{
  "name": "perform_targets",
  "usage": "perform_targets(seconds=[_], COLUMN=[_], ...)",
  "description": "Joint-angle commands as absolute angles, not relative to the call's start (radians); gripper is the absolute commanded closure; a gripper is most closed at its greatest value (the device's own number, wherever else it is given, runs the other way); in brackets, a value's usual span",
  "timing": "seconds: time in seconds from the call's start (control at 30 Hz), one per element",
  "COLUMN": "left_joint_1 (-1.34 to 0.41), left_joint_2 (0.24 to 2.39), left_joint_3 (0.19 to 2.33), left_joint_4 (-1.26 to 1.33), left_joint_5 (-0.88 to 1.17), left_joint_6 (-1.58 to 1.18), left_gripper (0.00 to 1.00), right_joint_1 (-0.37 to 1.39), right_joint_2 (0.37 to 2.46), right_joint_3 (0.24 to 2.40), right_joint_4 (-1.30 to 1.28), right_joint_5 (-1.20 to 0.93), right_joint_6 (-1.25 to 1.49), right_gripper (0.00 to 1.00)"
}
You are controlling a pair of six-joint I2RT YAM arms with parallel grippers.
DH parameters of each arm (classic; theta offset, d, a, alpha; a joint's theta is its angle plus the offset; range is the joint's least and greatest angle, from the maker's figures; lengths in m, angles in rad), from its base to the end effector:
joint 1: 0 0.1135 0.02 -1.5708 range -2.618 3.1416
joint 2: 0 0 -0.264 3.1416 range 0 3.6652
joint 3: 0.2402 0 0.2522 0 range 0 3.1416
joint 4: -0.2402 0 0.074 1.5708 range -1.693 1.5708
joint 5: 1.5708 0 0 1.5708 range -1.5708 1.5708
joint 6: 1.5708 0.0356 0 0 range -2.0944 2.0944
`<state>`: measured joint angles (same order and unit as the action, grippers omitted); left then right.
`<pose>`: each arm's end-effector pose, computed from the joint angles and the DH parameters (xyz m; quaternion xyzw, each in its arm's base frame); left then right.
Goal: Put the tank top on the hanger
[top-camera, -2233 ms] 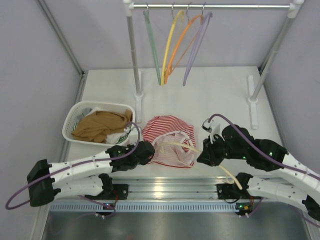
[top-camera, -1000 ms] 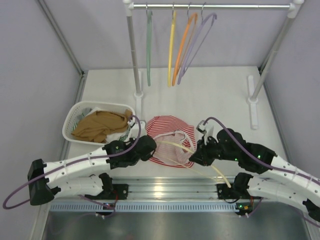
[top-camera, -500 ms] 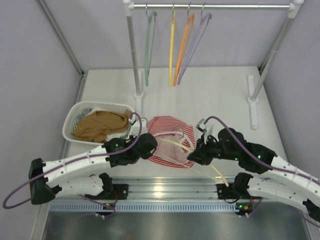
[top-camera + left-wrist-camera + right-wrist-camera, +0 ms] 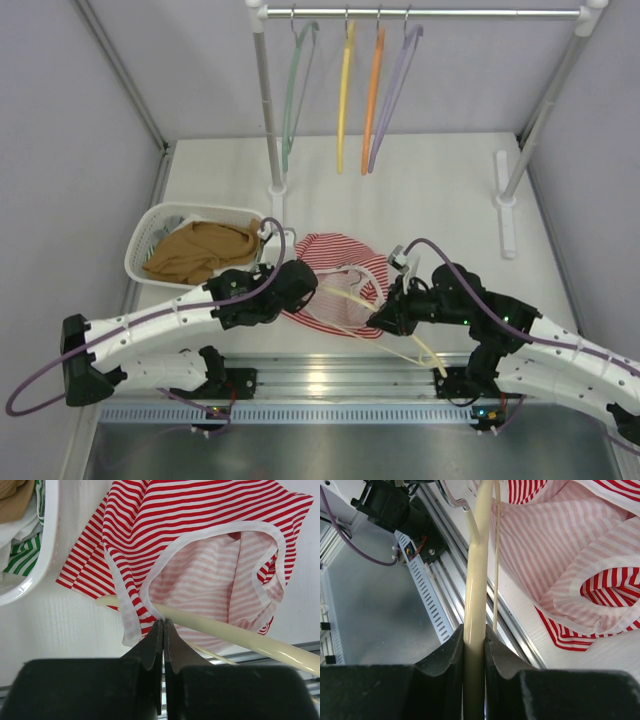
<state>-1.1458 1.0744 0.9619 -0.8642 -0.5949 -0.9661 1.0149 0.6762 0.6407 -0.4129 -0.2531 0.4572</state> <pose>0.1016 -0.1761 0.2920 -0.0034 0.9182 -0.1056 0.3817 0.0762 0.1396 0.2830 -0.2957 0.7889 0.4336 0.3195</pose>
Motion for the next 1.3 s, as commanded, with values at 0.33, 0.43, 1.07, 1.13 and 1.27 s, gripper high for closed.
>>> perform_targets(seconds=[0.33, 0.43, 1.07, 1.13, 1.27], left_joint_1=[-1.150, -1.151, -1.150, -1.151, -1.150], left_joint_2=[1.081, 1.080, 1.052, 1.042, 1.038], left_joint_3=[1.063, 1.075, 1.104, 1.104, 1.111], left_joint_4=[-0.893, -0.894, -0.910, -0.910, -0.897], left_joint_5=[-0.652, -0.652, -0.646, -0.652, -0.658], left_joint_6=[-0.946, -0.939, -0.910, -0.905, -0.881], left_gripper=[1.00, 1.00, 1.00, 1.00, 1.00], right_joint_1=[1.031, 1.029, 1.032, 1.032, 1.032], right_joint_2=[0.710, 0.701, 0.729, 0.745, 0.770], right_joint_3=[0.630, 0.643, 0.652, 0.656, 0.641], right_joint_4=[-0.195, -0.195, -0.094, -0.065, -0.006], right_joint_5=[-0.322, -0.308, -0.328, -0.331, -0.351], right_joint_6=[0.459, 0.445, 0.456, 0.454, 0.463], right_gripper=[1.00, 1.00, 1.00, 1.00, 1.00])
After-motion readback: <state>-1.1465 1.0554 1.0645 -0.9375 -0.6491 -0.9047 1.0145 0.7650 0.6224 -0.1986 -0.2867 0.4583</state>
